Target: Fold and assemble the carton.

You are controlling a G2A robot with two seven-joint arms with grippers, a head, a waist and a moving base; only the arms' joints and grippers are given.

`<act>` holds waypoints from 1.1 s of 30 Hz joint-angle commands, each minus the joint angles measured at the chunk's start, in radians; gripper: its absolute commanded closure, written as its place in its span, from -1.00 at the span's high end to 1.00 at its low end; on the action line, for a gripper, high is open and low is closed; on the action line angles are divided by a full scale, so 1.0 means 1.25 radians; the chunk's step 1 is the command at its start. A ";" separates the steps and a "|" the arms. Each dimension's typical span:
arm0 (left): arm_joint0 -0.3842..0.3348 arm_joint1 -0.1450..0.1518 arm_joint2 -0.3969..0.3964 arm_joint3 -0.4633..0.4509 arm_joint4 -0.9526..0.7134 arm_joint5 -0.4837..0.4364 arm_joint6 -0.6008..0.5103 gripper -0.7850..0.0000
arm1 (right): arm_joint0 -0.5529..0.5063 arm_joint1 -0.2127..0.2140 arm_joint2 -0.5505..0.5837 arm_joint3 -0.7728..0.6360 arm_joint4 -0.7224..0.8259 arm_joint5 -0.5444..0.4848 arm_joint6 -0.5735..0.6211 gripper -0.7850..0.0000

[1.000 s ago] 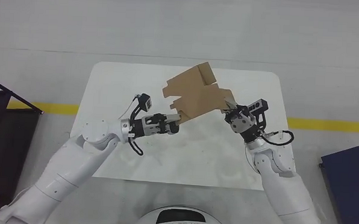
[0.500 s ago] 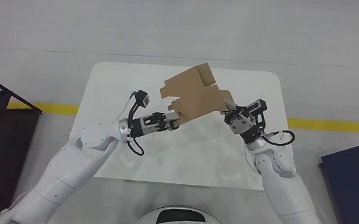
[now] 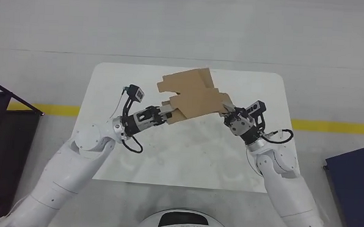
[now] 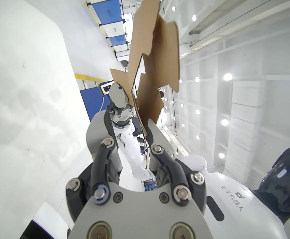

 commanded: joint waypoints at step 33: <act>0.006 -0.021 -0.014 0.019 0.055 0.050 -0.022 -0.41 | 0.006 -0.003 -0.020 -0.007 -0.109 0.021 -0.044 -1.00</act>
